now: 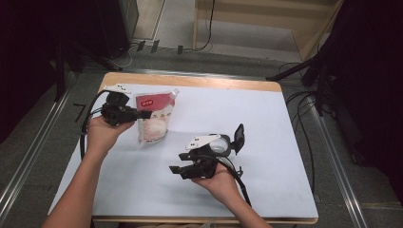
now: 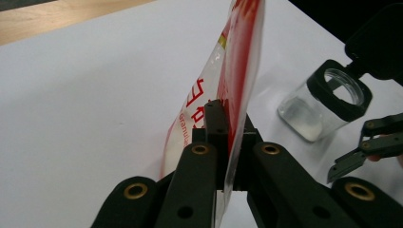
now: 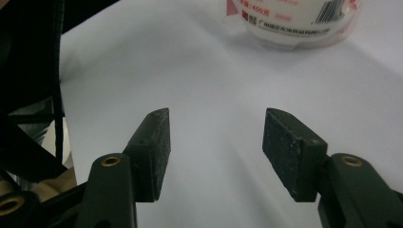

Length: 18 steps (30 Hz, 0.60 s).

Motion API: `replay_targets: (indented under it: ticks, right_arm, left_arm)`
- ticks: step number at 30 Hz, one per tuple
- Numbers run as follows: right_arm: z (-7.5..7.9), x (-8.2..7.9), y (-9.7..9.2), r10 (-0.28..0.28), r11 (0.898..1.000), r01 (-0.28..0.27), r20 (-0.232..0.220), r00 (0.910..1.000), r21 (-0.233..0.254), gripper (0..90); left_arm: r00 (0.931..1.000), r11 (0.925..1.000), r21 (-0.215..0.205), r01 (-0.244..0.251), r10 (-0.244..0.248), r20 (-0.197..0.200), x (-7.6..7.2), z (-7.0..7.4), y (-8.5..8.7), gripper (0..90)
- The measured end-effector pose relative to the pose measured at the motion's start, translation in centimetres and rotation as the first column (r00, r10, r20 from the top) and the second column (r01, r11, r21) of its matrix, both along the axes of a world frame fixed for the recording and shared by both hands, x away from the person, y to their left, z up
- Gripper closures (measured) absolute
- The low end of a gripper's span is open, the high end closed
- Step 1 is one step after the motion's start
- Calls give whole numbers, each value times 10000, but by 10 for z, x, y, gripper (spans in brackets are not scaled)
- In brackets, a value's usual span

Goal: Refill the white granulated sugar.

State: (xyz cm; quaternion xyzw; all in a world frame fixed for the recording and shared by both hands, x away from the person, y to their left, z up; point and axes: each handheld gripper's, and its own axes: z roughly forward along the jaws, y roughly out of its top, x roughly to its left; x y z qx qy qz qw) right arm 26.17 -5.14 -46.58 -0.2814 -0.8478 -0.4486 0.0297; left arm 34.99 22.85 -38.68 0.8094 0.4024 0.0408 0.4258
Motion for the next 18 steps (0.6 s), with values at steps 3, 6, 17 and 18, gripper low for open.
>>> replay_targets:
  ticks: [3,6,17,18]
  right_arm:
    - [-1,-5,4,50,10000,-50,205,9998,10,430]
    - [-5,-7,4,76,10000,-76,328,9994,-27,430]
    - [-16,-6,7,-165,9998,174,647,9978,-135,368]
    - [-17,-6,8,-121,9997,135,695,9975,-199,366]
  left_arm:
    - [9999,9998,-63,164,-164,-7,-6,7,-2,900]
    - [9995,9994,-150,302,-302,-37,-10,15,-3,900]
    - [9944,9926,-710,980,-1006,-328,-28,45,-11,900]
    - [9940,9925,-662,1026,-1048,-311,-30,47,-12,900]
